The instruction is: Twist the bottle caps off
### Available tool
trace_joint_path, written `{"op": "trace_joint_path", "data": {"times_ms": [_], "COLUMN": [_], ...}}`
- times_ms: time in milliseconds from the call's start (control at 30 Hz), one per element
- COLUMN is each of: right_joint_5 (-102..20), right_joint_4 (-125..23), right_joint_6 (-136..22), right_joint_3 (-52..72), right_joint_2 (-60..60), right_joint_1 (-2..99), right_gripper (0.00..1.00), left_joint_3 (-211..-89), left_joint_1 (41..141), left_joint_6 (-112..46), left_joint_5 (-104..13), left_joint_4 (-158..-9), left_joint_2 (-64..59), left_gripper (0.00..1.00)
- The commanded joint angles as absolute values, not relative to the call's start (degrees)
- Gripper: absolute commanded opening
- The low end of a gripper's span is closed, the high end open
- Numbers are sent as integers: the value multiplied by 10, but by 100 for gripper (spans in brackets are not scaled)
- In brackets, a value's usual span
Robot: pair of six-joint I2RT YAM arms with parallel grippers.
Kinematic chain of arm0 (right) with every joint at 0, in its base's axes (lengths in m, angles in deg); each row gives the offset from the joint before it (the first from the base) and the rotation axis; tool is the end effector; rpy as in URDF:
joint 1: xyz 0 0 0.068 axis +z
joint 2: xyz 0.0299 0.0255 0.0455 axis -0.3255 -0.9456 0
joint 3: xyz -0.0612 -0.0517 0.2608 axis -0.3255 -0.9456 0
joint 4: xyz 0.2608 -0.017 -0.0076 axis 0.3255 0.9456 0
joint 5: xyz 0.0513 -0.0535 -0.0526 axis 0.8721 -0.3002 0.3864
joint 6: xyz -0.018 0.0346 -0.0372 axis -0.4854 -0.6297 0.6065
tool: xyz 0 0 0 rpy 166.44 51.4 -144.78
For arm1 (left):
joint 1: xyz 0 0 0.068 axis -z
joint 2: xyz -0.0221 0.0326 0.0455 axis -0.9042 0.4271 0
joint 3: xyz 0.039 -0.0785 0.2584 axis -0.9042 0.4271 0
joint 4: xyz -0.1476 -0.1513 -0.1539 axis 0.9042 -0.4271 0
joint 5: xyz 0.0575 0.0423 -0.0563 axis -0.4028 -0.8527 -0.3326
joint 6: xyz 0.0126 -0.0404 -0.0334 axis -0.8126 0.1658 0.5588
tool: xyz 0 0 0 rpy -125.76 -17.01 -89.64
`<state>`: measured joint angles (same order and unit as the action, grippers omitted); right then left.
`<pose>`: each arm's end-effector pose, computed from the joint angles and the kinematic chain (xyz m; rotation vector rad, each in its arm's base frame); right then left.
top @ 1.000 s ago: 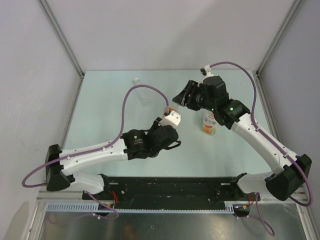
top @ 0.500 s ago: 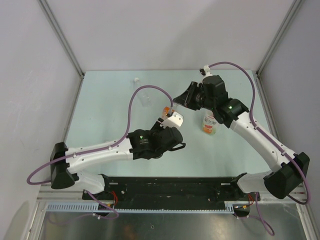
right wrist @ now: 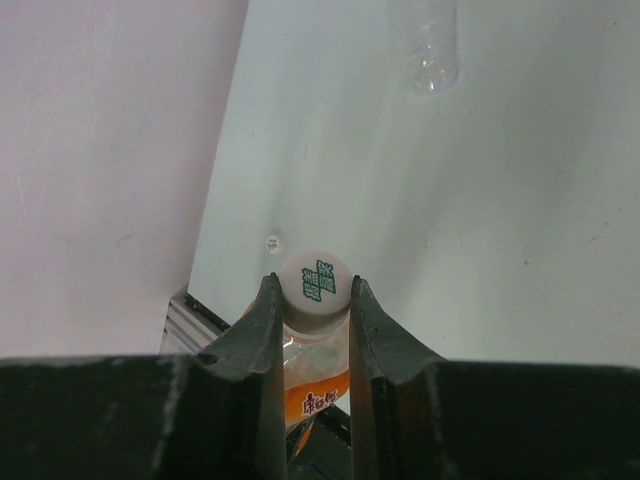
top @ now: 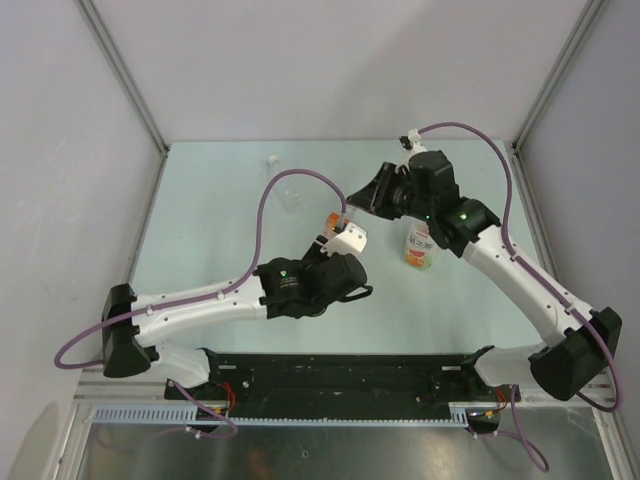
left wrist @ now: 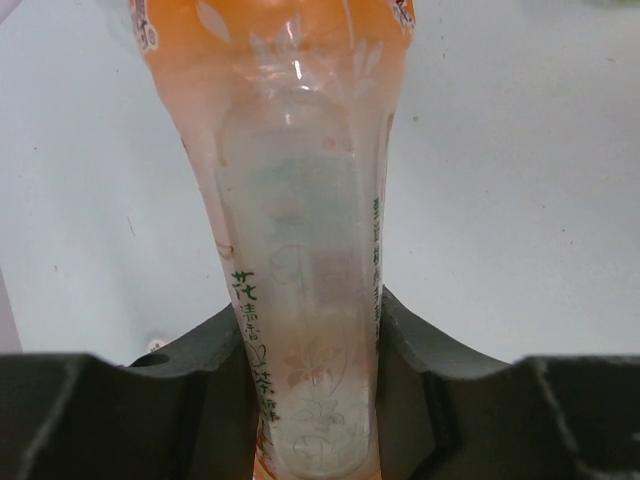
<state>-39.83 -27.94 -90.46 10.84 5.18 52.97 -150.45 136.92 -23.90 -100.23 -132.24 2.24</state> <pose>0.2458 0.1724 0.3886 0.0036 2.1120 0.9695 0.1114 -0.2623 0.3191 0.6733 2.0620 0.1431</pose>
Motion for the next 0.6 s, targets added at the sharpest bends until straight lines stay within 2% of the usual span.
{"op": "trace_joint_path", "data": {"times_ms": [0,267,567], "right_joint_5": [-335,-241,-187], "right_joint_4": [-360,-464,-534], "right_joint_6": [-879,-922,-953], "right_joint_3": [91,11,-40], "right_joint_2": [102,147,188], "right_joint_1": [529,484,433], "right_gripper": [0,0,0], "left_joint_3": [-1534,-1531,-1464], "left_joint_1": [1374,1357,1299], "left_joint_6": [-235,-240,-246], "left_joint_5": [-968,-881,-693], "left_joint_4": [-1306,-1274,-1164], "left_joint_2": [9,-12,-106], "left_gripper": [0,0,0]}}
